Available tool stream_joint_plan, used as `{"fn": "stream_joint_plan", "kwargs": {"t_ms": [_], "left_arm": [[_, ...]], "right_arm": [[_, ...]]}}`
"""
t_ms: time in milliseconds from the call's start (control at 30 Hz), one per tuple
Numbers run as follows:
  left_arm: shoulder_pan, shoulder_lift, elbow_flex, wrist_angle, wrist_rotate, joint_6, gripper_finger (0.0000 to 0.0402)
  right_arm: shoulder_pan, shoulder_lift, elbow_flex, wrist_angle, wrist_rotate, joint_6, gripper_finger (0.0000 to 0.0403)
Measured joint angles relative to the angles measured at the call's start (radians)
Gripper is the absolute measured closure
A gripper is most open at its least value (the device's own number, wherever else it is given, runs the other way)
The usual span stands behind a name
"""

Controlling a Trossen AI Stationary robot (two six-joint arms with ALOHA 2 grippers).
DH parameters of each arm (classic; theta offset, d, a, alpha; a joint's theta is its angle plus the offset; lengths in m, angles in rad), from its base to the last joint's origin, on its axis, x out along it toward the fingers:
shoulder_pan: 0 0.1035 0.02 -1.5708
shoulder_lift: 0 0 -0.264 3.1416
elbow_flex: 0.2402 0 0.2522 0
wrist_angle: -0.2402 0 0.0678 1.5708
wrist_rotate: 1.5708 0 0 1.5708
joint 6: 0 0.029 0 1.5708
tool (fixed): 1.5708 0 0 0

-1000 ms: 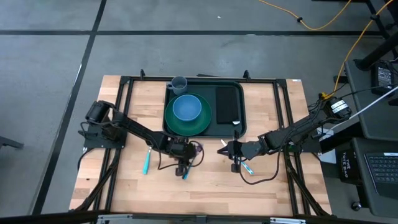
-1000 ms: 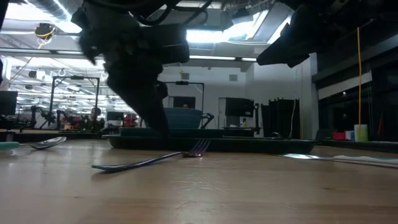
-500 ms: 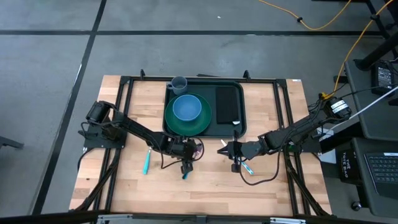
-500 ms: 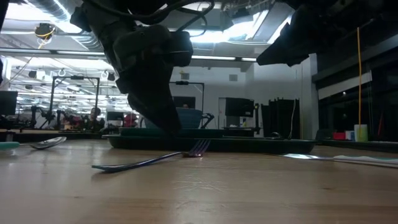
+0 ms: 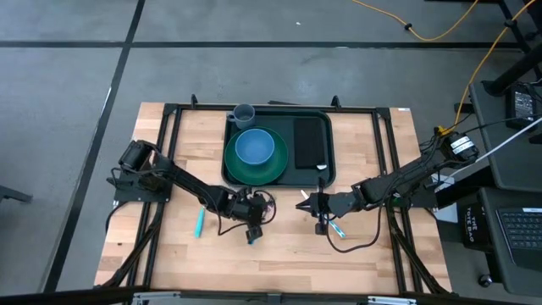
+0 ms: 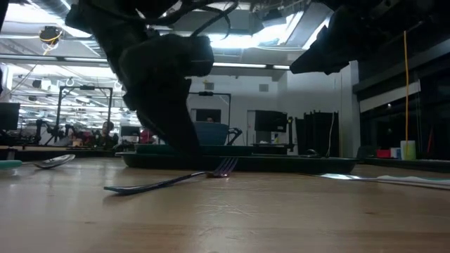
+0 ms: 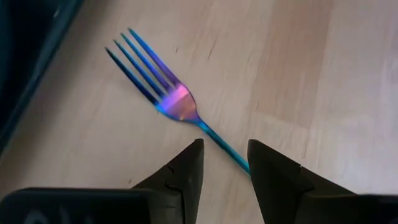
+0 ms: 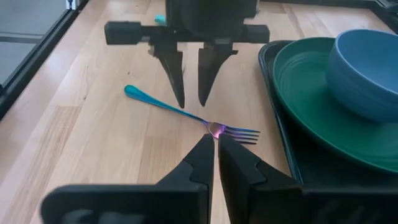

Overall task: Set up tray
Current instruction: Put the blue fork on the black table napkin

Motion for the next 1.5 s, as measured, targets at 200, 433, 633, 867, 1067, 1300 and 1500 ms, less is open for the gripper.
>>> {"fn": "stream_joint_plan", "kwargs": {"t_ms": [200,433,633,867,1067,1300,1500], "left_arm": [[-0.004,0.06,0.0,0.047,0.024,-0.002,0.0281],[-0.003,0.071,0.002,0.047,0.046,-0.026,0.0281],[-0.004,0.069,0.005,-0.016,0.043,-0.052,0.0282],[-0.005,0.067,0.006,-0.094,0.05,-0.007,0.031],[-0.011,0.068,0.005,-0.097,0.049,0.085,0.0351],[-0.012,0.068,0.003,-0.099,0.051,0.121,0.0394],[-0.012,0.066,0.002,-0.098,0.051,0.164,0.0394]], "right_arm": [[0.0,0.0,0.0,0.005,0.0,0.001,0.0374],[0.0,0.0,0.0,0.007,0.0,0.001,0.0374],[0.0,0.0,0.0,0.007,0.0,0.001,0.0374],[0.0,0.0,0.0,0.007,0.0,0.001,0.0374],[0.0,0.0,0.0,0.006,0.0,0.001,0.0374],[0.0,0.0,0.0,0.006,0.0,0.0,0.0374],[0.0,0.0,0.0,0.006,0.0,-0.002,0.0374]]}}
